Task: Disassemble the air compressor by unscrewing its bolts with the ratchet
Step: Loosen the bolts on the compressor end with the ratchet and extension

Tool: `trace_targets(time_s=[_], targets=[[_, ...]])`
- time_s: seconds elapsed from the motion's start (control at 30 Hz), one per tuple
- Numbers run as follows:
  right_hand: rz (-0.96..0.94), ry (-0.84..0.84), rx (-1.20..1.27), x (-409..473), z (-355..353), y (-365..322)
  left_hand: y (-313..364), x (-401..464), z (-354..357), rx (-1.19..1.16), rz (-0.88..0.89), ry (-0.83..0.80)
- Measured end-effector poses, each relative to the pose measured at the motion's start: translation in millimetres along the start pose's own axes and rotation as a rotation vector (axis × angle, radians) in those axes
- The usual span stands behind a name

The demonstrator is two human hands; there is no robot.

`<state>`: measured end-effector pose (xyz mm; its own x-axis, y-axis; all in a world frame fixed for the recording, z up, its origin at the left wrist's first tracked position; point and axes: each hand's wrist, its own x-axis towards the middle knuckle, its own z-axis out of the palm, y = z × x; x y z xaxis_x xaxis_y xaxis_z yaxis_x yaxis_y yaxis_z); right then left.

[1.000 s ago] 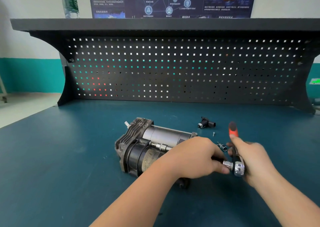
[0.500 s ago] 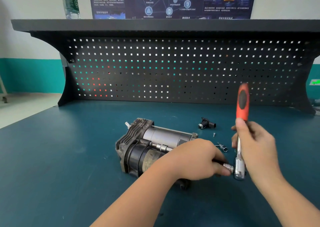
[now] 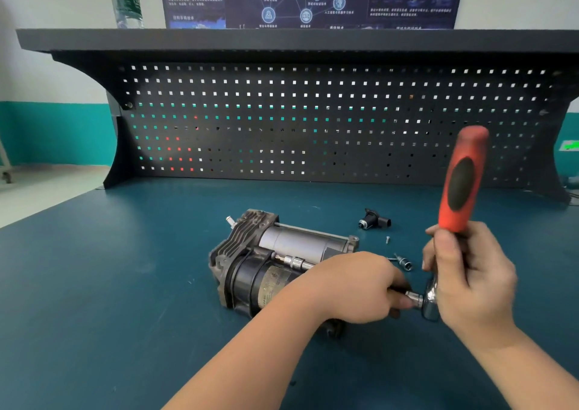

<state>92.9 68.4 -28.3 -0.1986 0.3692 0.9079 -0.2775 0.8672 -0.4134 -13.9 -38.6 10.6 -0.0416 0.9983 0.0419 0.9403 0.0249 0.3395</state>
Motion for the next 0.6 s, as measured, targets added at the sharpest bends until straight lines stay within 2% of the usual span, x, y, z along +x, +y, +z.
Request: trace_targets(time_s=[0.1, 0.17, 0.23, 0.3, 0.37, 0.47, 0.53, 0.6], targets=[[0.400, 0.038, 0.035, 13, 3, 2, -2, -1, 1, -0.017, 0.000, 0.046], [0.732, 0.010, 0.065, 17, 3, 13, -3, -2, 1, -0.061, 0.003, 0.092], [1.066, 0.014, 0.254, 15, 4, 22, -3, -2, 1, -0.104, 0.010, 0.139], [1.171, 0.047, 0.338, 11, 6, 25, -2, -2, 2, -0.100, 0.012, 0.148], [0.982, 0.061, 0.207, 9, 6, 24, -1, -3, 2, -0.040, 0.022, 0.122], [0.422, 0.121, 0.077, 9, 3, 6, 0, -3, 2, 0.010, 0.038, 0.093], [0.084, 0.045, 0.037, 3, -2, 2, 1, -3, 1, 0.023, 0.037, 0.078], [-0.137, -0.050, -0.055, -4, -5, 1, 1, -3, 0, 0.009, 0.044, 0.068]])
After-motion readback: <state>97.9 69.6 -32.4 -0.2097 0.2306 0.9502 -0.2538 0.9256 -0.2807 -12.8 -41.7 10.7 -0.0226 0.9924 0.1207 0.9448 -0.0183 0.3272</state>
